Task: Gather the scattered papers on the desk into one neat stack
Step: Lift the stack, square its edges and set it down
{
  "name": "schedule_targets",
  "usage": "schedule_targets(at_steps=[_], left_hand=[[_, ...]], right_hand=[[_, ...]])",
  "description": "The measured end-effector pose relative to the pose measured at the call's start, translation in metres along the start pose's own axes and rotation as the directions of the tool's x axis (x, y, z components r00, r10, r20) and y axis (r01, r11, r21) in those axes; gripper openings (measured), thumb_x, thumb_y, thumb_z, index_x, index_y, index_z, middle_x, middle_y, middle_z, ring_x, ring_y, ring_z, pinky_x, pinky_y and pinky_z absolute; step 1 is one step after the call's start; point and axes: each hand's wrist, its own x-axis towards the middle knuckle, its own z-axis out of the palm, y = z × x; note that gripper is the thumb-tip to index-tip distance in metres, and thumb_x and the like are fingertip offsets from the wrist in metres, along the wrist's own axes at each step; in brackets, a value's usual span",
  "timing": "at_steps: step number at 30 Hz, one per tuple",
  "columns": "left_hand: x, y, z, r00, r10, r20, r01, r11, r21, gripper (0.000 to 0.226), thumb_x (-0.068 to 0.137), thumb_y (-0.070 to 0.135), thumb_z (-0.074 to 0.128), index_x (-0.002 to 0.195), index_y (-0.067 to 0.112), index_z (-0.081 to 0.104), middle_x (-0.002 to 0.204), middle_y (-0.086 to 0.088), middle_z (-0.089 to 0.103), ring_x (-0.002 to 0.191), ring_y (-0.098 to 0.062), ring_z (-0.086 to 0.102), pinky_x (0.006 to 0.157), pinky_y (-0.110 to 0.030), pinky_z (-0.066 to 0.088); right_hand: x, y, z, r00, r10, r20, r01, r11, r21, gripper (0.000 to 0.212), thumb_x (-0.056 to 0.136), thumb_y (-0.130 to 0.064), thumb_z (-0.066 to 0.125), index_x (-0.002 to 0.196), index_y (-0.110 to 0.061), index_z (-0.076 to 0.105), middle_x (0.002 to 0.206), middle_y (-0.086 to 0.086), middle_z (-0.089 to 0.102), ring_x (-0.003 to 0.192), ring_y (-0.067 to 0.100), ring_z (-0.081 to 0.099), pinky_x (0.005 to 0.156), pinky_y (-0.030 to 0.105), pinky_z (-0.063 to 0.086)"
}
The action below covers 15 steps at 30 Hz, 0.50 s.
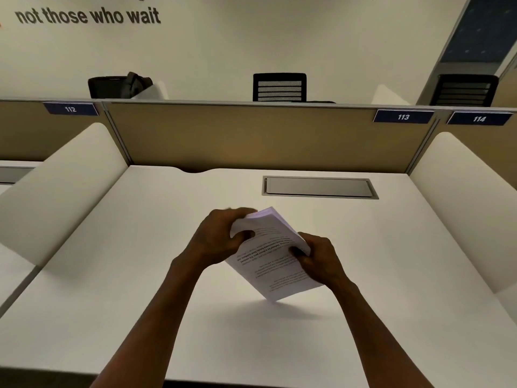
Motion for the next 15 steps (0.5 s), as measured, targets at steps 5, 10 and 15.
schedule_targets(at_steps=[5, 10, 15], left_hand=[[-0.005, -0.002, 0.004, 0.996, -0.012, -0.093, -0.004, 0.986, -0.167, 0.017, 0.085, 0.018, 0.061, 0.084, 0.031, 0.072, 0.075, 0.015, 0.071, 0.072, -0.01, 0.067, 0.063, -0.018, 0.048], [-0.023, -0.028, 0.009, 0.948, -0.227, -0.224, 0.129, 0.916, -0.38, 0.016, 0.085, 0.015, 0.064, 0.092, 0.023, 0.076, 0.084, 0.015, 0.074, 0.078, -0.008, 0.07, 0.065, -0.023, 0.055], [-0.033, -0.044, 0.025, 0.882, -0.437, -0.177, 0.236, 0.734, -0.637, 0.019, 0.091, 0.008, 0.066, 0.097, 0.023, 0.075, 0.083, 0.012, 0.077, 0.072, -0.006, 0.071, 0.059, -0.021, 0.052]], right_hand=[[-0.001, -0.009, -0.015, 0.994, -0.015, 0.105, 0.011, 0.999, 0.033, 0.015, 0.086, -0.024, 0.069, 0.1, -0.029, 0.072, 0.095, -0.009, 0.074, 0.082, 0.012, 0.066, 0.072, 0.028, 0.053], [-0.009, 0.021, -0.045, 0.976, 0.196, -0.09, -0.165, 0.946, 0.278, 0.053, 0.069, -0.043, 0.086, 0.116, -0.037, 0.064, 0.103, -0.011, 0.072, 0.096, 0.002, 0.066, 0.079, 0.02, 0.051], [-0.029, 0.053, -0.028, 0.949, 0.221, 0.225, -0.314, 0.633, 0.707, 0.099, 0.057, -0.048, 0.09, 0.139, -0.016, 0.047, 0.129, 0.012, 0.064, 0.121, 0.028, 0.06, 0.098, 0.044, 0.051]])
